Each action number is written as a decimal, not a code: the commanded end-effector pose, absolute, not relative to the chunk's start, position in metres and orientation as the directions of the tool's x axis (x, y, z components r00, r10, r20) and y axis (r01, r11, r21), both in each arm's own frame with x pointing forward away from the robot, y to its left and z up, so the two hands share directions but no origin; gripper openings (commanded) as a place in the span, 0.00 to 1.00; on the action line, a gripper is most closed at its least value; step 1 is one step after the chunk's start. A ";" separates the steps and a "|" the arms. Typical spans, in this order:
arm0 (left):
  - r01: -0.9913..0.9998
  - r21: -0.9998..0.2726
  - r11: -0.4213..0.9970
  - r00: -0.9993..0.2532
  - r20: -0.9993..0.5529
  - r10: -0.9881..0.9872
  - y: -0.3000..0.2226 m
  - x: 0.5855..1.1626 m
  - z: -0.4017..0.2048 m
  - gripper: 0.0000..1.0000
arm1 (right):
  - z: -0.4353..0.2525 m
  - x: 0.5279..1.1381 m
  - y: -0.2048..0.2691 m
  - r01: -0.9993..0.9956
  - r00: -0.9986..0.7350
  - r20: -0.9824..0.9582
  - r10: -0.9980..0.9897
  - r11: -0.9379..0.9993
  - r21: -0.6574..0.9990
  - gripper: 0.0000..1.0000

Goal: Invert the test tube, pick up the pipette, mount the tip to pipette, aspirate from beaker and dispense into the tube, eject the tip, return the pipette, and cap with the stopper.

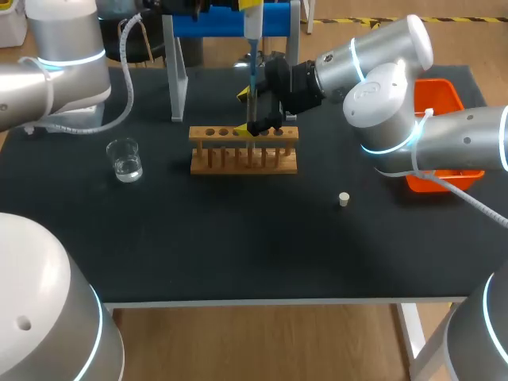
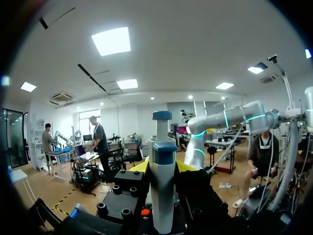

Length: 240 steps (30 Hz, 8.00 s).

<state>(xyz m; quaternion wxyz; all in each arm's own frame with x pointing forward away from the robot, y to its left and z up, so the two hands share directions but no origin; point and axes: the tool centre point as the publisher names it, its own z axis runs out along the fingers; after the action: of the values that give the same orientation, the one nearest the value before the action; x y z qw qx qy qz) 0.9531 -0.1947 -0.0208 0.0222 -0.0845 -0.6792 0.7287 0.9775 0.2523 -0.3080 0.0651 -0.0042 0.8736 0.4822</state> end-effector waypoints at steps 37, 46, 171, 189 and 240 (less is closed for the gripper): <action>0.127 -0.990 -0.055 -0.972 -0.135 0.194 -0.199 0.951 -0.036 0.00 | -0.308 0.977 0.252 -0.069 -0.992 -0.117 0.056 0.535 0.842 1.00; 0.142 -0.989 -0.046 -0.970 -0.148 0.195 -0.200 0.949 -0.039 0.00 | -0.308 0.976 0.247 -0.064 -0.992 -0.113 0.061 0.530 0.846 1.00; 0.126 -0.991 -0.047 -0.969 -0.133 0.209 -0.199 0.955 -0.069 0.00 | -0.306 0.976 0.246 -0.081 -0.993 -0.113 0.032 0.507 0.858 1.00; 0.126 -0.991 -0.047 -0.969 -0.133 0.209 -0.199 0.955 -0.069 0.00 | -0.296 0.968 0.221 -0.098 -0.991 -0.130 0.035 0.473 0.876 1.00; 0.126 -0.991 -0.047 -0.969 -0.133 0.209 -0.199 0.955 -0.069 0.00 | -0.100 0.924 0.095 -0.167 -0.967 -0.203 0.156 0.217 0.962 0.37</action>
<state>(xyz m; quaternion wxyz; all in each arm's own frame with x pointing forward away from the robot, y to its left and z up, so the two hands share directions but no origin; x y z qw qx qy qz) 0.9523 -0.1995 -0.0688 0.0271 -0.1182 -0.6910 0.7127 0.9298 0.1026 -0.1142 0.1306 -0.0034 0.7655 0.6300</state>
